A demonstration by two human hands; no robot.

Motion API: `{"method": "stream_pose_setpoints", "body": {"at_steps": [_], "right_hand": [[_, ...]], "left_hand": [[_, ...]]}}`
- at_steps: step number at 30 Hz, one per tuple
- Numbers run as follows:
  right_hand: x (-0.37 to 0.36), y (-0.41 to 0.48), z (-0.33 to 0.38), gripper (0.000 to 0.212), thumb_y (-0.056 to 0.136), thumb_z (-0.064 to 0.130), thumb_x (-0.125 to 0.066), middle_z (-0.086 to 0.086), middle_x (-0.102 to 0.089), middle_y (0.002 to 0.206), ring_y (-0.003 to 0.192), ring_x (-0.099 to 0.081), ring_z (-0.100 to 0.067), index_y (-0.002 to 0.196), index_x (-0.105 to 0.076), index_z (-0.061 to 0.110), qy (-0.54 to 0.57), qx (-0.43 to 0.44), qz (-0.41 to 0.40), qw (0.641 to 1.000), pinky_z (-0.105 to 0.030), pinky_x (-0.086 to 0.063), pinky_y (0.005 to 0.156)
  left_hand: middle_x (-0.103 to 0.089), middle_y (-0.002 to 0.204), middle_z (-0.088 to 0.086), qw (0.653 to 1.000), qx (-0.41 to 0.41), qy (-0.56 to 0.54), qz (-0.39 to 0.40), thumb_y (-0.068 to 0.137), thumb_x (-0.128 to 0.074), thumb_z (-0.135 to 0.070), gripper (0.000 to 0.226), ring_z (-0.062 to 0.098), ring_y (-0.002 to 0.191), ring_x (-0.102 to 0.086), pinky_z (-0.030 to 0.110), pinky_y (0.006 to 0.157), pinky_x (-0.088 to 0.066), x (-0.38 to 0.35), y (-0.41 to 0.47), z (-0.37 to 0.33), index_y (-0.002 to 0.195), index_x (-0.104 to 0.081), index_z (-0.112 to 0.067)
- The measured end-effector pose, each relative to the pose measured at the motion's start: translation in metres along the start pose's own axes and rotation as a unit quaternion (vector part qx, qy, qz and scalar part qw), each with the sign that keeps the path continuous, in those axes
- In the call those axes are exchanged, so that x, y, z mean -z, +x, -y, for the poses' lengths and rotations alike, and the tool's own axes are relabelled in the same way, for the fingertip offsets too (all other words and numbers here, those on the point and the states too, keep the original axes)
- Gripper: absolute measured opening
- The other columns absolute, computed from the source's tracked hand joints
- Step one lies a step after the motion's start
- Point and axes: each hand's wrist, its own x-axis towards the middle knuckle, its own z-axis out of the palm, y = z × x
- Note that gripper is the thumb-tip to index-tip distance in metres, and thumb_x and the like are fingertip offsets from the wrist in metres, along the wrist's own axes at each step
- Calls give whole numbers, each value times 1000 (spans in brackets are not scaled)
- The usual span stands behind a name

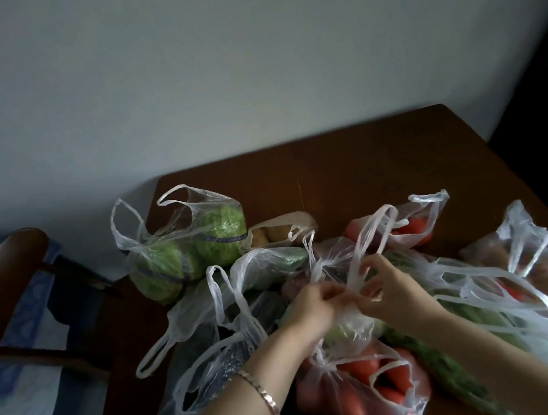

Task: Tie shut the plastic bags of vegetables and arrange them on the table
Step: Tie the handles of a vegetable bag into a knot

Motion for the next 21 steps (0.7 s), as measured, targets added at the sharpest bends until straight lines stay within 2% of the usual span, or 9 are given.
{"method": "stream_pose_setpoints", "body": {"at_steps": [4, 6, 8, 11, 13, 15, 19, 21], "right_hand": [[-8, -2, -3, 37, 79, 11, -66, 4, -64, 75, 70, -61, -11, 100, -39, 25, 18, 39, -72, 997, -26, -49, 64], [-11, -3, -6, 27, 80, 11, -65, 3, -64, 76, 68, -59, -14, 96, -45, 20, -17, 71, -90, 993, -25, -45, 62], [-12, -2, -8, 20, 79, 9, -65, 1, -64, 77, 67, -59, -18, 95, -55, 16, -109, 160, -120, 974, -23, -44, 60], [-13, 2, -13, 45, 66, 1, -71, -1, -64, 76, 64, -62, -20, 107, -64, 21, -239, 252, -86, 934, -26, -52, 56], [-15, 6, -15, 56, 56, -2, -78, 0, -60, 72, 61, -60, -17, 107, -67, 20, -287, 269, -63, 917, -26, -53, 50], [-18, 8, -17, 55, 53, -4, -80, 0, -59, 72, 62, -60, -16, 103, -68, 17, -305, 257, -51, 916, -24, -52, 50], [-22, 10, -17, 21, 75, 0, -61, -7, -55, 82, 75, -57, -24, 93, -69, 6, -245, 213, -24, 946, -24, -46, 64], [-23, 9, -11, 20, 83, 5, -54, -8, -50, 84, 77, -51, -21, 96, -69, 4, -174, 178, -30, 968, -16, -40, 67]], "left_hand": [[-62, 77, -7, 997, 5, -72, 4, 84, -66, -19, 12, 5, 66, -57, 14, 56, -43, 7, -2, -4, 80, -57, -26], [-61, 69, -7, 991, 33, -127, 10, 86, -62, -9, 13, 0, 52, -54, 12, 45, -39, 9, -4, -5, 82, -58, -21], [-59, 56, -7, 975, 72, -210, 11, 86, -57, 0, 17, 1, 43, -48, 15, 41, -35, 8, -4, -5, 82, -59, -16], [-53, 39, -8, 949, 115, -294, 10, 88, -50, 5, 23, 1, 33, -41, 15, 36, -30, 6, -4, -4, 79, -57, -15], [-54, 44, -8, 957, 117, -265, 6, 88, -50, 4, 22, 1, 35, -41, 16, 36, -31, 6, -6, -6, 81, -58, -14], [-57, 58, -3, 973, 107, -203, -11, 86, -55, 1, 17, 5, 45, -45, 17, 41, -33, 6, -7, -10, 82, -57, -15], [-59, 72, -6, 992, 59, -100, -42, 81, -67, -18, 12, 6, 62, -53, 15, 50, -41, 5, -11, -13, 84, -56, -23], [-59, 72, -9, 997, 28, -55, -55, 76, -70, -28, 14, 8, 68, -57, 21, 62, -46, 4, -13, -9, 81, -57, -28]]}}
